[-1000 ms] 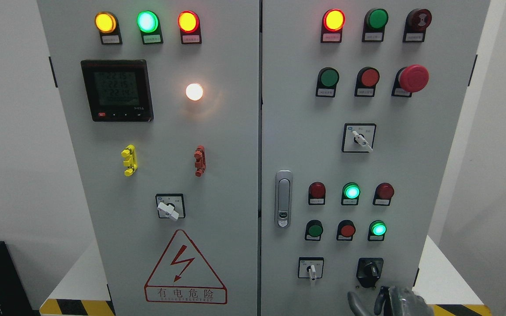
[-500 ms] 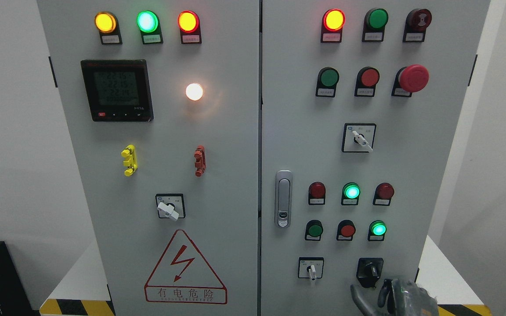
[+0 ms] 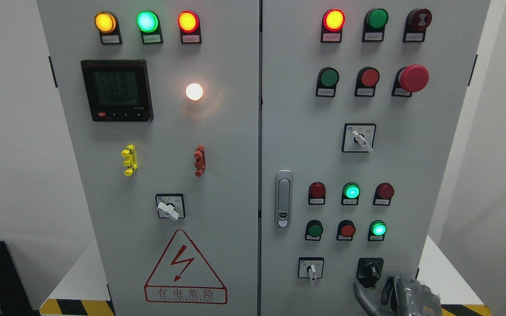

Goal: Flip black knob to close circuit
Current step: 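Raise the right hand toward the black rotary knob at the bottom, then grip the black knob with the right hand fingers and twist it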

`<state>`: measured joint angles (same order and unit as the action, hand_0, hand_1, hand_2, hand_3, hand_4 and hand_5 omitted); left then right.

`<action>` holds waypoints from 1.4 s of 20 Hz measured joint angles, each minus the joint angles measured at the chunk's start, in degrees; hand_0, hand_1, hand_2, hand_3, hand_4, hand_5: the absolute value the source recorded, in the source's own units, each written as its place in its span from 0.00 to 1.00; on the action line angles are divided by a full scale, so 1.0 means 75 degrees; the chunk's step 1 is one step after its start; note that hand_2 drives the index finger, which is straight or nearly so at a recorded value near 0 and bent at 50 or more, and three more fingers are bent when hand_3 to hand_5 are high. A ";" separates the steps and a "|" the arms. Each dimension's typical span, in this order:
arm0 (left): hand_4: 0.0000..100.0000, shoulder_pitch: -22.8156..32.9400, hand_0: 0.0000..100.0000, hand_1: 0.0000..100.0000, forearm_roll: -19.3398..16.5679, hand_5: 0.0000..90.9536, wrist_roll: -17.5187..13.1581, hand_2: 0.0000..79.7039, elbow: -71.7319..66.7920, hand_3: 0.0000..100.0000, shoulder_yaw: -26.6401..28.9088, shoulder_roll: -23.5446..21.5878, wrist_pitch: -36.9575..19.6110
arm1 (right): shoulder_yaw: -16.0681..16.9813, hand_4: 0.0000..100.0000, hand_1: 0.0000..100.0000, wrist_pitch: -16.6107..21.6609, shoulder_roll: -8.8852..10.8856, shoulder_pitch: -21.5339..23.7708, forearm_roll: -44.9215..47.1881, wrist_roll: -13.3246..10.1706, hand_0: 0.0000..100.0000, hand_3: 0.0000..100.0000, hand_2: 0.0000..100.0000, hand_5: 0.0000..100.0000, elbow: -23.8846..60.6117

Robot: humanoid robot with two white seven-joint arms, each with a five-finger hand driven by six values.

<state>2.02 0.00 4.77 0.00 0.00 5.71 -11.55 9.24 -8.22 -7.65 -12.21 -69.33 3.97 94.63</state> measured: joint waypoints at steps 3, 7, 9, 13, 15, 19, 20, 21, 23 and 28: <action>0.00 0.0000 0.12 0.56 0.0000 0.00 0.0001 0.00 0.0000 0.00 0.0000 0.0000 -0.0001 | 0.0077 0.78 0.11 0.0020 0.0000 -0.0057 -0.0049 -0.0047 0.00 0.98 0.79 0.81 -0.0055; 0.00 0.0000 0.12 0.56 0.0000 0.00 0.0002 0.00 0.0000 0.00 0.0000 0.0000 0.0000 | 0.0157 0.78 0.12 0.0037 0.0000 -0.0144 -0.0085 -0.0081 0.00 0.97 0.79 0.81 -0.0161; 0.00 0.0000 0.12 0.56 0.0000 0.00 0.0002 0.00 0.0000 0.00 0.0000 0.0000 0.0000 | 0.0193 0.78 0.13 0.0051 0.0000 -0.0183 -0.0110 -0.0102 0.00 0.97 0.79 0.81 -0.0217; 0.00 0.0000 0.12 0.56 0.0000 0.00 0.0002 0.00 0.0000 0.00 0.0000 0.0000 -0.0001 | 0.0255 0.78 0.14 0.0058 0.0000 -0.0237 -0.0162 -0.0142 0.00 0.97 0.79 0.81 -0.0315; 0.00 0.0000 0.12 0.56 0.0000 0.00 0.0003 0.00 0.0000 0.00 0.0000 0.0000 -0.0001 | 0.0293 0.78 0.15 0.0070 0.0000 -0.0252 -0.0177 -0.0173 0.00 0.97 0.79 0.81 -0.0356; 0.00 0.0000 0.12 0.56 0.0000 0.00 0.0003 0.00 0.0000 0.00 0.0000 0.0000 -0.0001 | 0.0350 0.78 0.16 0.0076 0.0000 -0.0273 -0.0196 -0.0182 0.00 0.97 0.79 0.80 -0.0417; 0.00 0.0000 0.12 0.56 0.0000 0.00 0.0003 0.00 0.0000 0.00 0.0000 0.0000 -0.0001 | 0.0362 0.78 0.16 0.0077 0.0000 -0.0278 -0.0198 -0.0182 0.00 0.97 0.79 0.80 -0.0429; 0.00 0.0000 0.12 0.56 0.0000 0.00 0.0003 0.00 0.0000 0.00 0.0000 0.0000 -0.0001 | 0.0374 0.78 0.16 0.0077 0.0000 -0.0285 -0.0198 -0.0182 0.00 0.97 0.79 0.80 -0.0437; 0.00 0.0000 0.12 0.56 0.0000 0.00 0.0003 0.00 0.0000 0.00 0.0000 0.0000 -0.0001 | 0.0399 0.78 0.16 0.0080 -0.0001 -0.0303 -0.0199 -0.0190 0.00 0.97 0.79 0.80 -0.0459; 0.00 0.0000 0.12 0.56 0.0000 0.00 0.0003 0.00 0.0000 0.00 0.0000 0.0000 -0.0001 | 0.0474 0.77 0.16 0.0081 -0.0001 -0.0387 -0.0190 -0.0180 0.00 0.97 0.79 0.80 -0.0495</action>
<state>2.02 0.00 4.79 0.00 0.00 5.71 -11.56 12.79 -7.61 -7.65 -15.12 -70.75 2.62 90.92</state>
